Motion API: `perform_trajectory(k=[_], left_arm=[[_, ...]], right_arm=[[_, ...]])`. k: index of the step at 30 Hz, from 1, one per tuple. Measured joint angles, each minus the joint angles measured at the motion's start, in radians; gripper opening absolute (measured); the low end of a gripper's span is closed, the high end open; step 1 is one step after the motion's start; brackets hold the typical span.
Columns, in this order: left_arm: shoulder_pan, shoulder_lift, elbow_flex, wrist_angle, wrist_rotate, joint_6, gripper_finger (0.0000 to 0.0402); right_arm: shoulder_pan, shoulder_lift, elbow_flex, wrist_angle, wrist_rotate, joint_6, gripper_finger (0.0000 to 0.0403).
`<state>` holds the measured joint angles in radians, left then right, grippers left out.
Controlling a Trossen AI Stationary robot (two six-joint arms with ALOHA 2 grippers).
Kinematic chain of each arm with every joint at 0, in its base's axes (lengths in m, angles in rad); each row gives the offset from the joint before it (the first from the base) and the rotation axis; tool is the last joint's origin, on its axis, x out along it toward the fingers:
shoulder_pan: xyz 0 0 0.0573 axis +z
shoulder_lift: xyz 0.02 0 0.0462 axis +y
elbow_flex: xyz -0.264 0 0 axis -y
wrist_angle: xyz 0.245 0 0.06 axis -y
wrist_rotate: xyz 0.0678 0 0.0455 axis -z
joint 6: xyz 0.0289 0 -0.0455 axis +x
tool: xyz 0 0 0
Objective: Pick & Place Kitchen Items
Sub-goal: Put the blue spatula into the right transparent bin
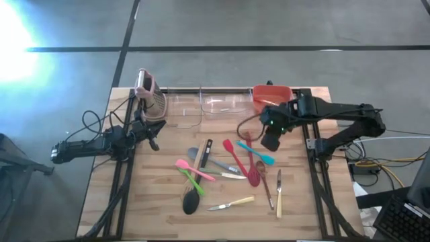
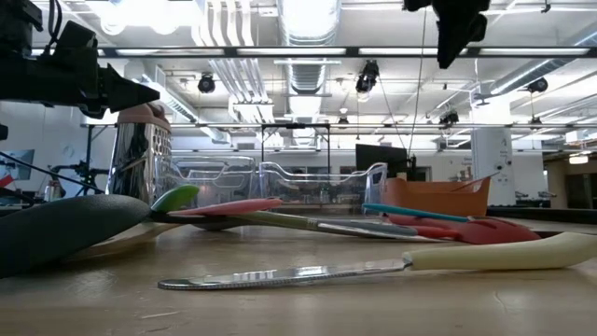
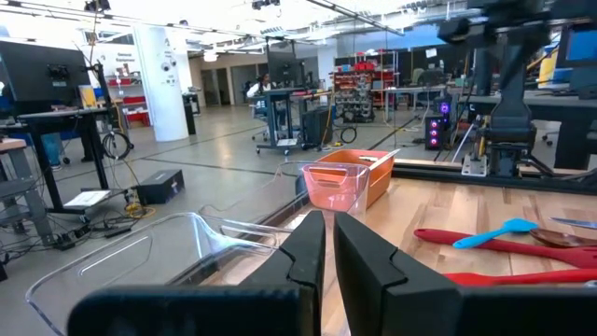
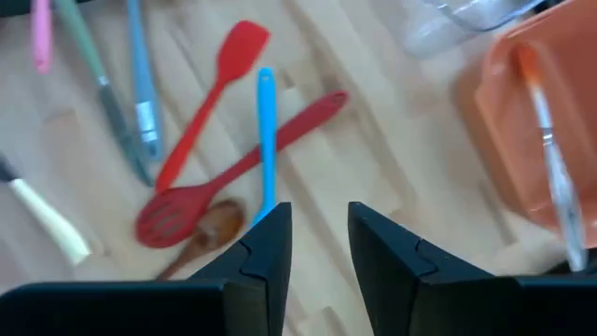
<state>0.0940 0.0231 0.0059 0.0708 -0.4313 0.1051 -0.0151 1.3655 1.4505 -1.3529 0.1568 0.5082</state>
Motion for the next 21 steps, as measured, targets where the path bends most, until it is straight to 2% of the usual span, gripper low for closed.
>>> perform_trajectory(k=[12,21], left_arm=[[0.000,0.000,0.000,0.000,0.000,0.000,0.0030],[0.000,0.000,0.000,0.000,0.000,0.000,0.0030]], right_arm=[[0.196,0.073,-0.065,0.009,0.025,0.221,0.0096],[0.360,0.073,-0.166,0.036,0.025,0.638,0.0108]])
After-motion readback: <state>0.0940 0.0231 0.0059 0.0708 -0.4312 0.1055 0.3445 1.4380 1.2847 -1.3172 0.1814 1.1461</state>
